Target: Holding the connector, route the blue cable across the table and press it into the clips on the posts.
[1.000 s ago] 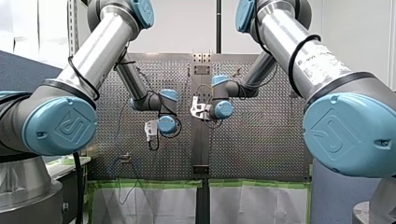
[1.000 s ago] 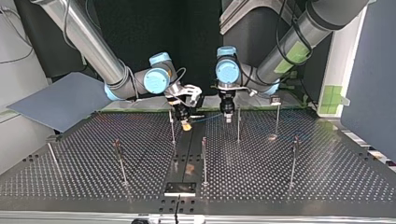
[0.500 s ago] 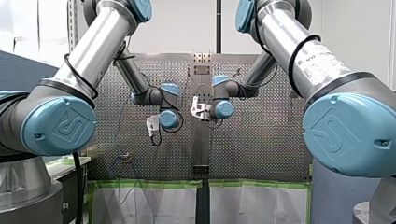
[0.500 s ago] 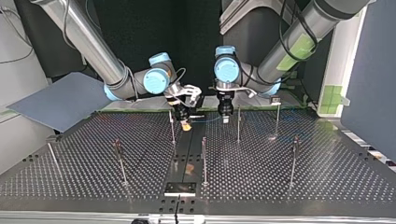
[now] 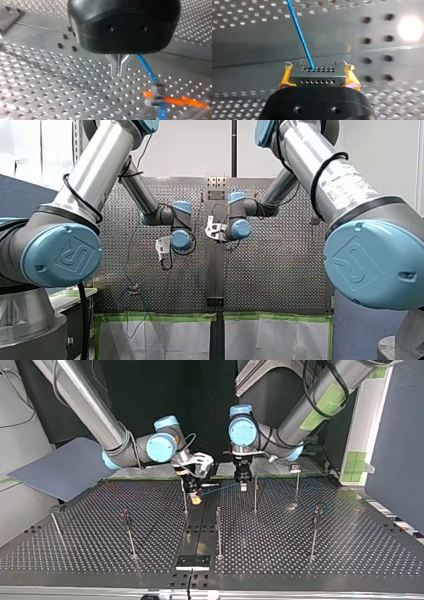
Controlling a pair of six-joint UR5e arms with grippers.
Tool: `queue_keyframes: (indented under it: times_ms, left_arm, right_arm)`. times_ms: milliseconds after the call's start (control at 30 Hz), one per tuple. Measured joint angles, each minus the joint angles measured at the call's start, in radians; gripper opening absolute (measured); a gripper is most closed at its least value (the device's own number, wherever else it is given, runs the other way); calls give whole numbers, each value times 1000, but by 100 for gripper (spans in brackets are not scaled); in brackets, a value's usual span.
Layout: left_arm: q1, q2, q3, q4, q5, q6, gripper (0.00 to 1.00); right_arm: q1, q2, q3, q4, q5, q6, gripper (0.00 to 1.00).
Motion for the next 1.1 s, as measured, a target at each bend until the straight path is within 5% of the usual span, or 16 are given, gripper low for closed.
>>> queue_keyframes:
  times_ms: [233, 700, 1100]
  left_arm:
    - [-3, 65, -37, -5, -5, 0, 0]
    - [-21, 187, -48, -51, 0, 17, 0]
    - [-27, 282, -48, -101, 1, 13, 0]
  right_arm:
    - [-3, -64, 13, 40, 3, -1, 0]
    - [6, -199, 141, 53, -3, -3, 0]
    - [0, -317, 214, 135, -6, -7, 0]
